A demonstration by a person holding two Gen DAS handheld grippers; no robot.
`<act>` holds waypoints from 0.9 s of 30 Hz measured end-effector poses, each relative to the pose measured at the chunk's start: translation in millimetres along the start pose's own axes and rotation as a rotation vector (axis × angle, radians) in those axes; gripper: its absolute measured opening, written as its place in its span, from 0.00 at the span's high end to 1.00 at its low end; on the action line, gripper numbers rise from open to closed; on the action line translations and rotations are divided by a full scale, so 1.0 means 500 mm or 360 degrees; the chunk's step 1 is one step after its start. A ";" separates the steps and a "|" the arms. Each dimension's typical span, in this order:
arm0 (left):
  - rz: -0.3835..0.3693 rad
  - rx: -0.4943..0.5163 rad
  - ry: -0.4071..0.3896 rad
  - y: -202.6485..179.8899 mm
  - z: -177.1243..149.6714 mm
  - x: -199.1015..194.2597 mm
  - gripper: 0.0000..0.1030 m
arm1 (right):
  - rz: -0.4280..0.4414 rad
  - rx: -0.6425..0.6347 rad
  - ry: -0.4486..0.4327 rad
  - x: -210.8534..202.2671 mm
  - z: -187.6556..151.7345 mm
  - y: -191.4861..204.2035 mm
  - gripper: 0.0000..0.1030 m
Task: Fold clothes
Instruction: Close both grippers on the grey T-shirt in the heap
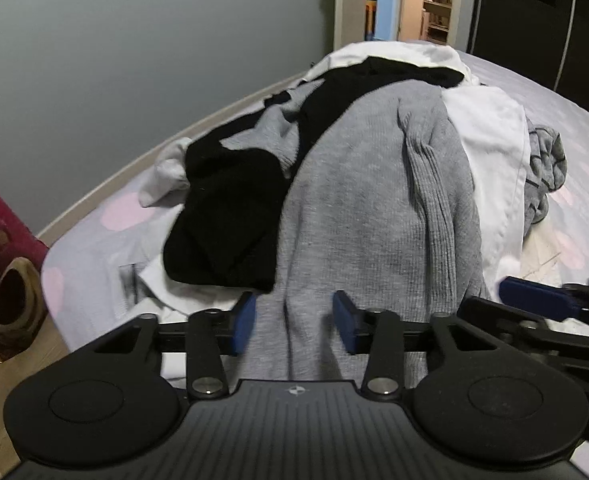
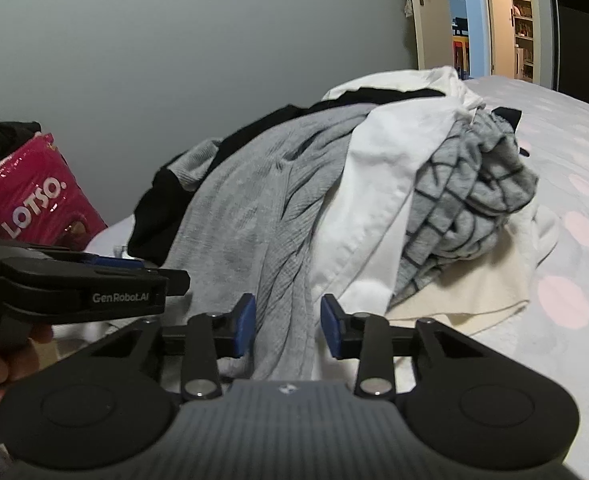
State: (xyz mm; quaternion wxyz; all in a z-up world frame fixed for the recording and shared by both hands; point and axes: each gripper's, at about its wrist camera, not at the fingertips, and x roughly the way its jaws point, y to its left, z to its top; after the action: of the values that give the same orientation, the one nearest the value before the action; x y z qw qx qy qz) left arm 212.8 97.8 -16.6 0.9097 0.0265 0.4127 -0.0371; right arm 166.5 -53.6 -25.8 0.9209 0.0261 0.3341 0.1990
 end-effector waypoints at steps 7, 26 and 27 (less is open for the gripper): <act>-0.0016 0.0032 -0.0025 -0.017 -0.001 0.002 0.98 | -0.0044 -0.0003 0.0023 0.012 0.003 0.013 0.86; -0.0718 0.0405 -0.0387 -0.268 -0.027 -0.313 0.98 | -0.0529 -0.0040 -0.0298 -0.382 -0.009 -0.072 0.90; -0.0753 0.0447 -0.0386 -0.285 -0.035 -0.323 0.98 | -0.0559 -0.0018 -0.0303 -0.401 -0.021 -0.077 0.90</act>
State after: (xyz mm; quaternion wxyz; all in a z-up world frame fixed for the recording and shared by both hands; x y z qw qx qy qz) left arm 80.8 -35.4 90.9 0.9059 0.0504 0.2866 -0.3077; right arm 33.2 -166.9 80.3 0.9690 -0.0190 0.2439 0.0338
